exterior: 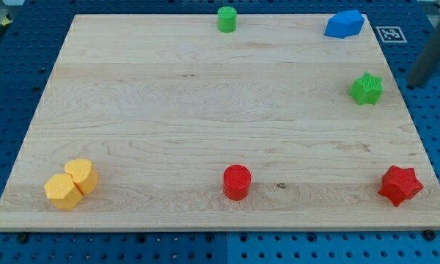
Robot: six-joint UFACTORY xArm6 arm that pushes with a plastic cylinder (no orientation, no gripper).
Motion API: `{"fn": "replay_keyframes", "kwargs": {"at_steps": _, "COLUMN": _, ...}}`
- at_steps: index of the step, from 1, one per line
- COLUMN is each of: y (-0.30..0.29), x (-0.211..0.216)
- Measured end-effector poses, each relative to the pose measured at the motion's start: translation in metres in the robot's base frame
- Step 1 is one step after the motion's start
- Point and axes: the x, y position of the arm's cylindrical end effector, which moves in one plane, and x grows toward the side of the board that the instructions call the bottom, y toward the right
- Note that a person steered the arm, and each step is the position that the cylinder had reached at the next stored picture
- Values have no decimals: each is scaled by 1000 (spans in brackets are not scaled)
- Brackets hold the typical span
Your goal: Slide the green star to the center
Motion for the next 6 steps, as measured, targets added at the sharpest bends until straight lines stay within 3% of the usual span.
{"fn": "replay_keyframes", "kwargs": {"at_steps": 6, "y": -194, "x": 11}}
